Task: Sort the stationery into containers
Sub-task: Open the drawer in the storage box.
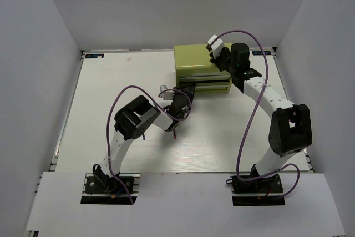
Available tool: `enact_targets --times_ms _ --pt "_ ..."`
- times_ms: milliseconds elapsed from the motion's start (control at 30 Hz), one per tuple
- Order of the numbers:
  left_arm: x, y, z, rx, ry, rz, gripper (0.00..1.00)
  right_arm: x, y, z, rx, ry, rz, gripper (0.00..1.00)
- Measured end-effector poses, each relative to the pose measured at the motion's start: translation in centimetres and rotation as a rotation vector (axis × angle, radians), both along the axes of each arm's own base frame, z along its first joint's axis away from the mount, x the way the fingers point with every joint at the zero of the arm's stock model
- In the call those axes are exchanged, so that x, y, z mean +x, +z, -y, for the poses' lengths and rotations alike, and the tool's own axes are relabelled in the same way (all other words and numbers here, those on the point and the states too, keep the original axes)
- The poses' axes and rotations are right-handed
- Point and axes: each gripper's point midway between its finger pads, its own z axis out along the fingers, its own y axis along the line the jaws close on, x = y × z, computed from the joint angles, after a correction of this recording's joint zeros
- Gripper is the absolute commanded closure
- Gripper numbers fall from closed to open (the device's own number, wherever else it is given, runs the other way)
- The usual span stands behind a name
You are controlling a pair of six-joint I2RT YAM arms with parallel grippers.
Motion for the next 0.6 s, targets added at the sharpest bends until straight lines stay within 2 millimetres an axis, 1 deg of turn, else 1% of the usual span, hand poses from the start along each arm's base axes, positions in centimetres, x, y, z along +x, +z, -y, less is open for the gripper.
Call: enact_targets --times_ms 333,600 --pt "-1.6 0.0 0.0 -0.014 -0.029 -0.001 0.73 0.3 -0.1 0.0 -0.011 -0.006 -0.018 0.9" --pt "-3.3 -0.1 -0.1 -0.009 -0.058 -0.017 0.74 0.4 -0.1 0.1 -0.014 -0.01 -0.019 0.9"
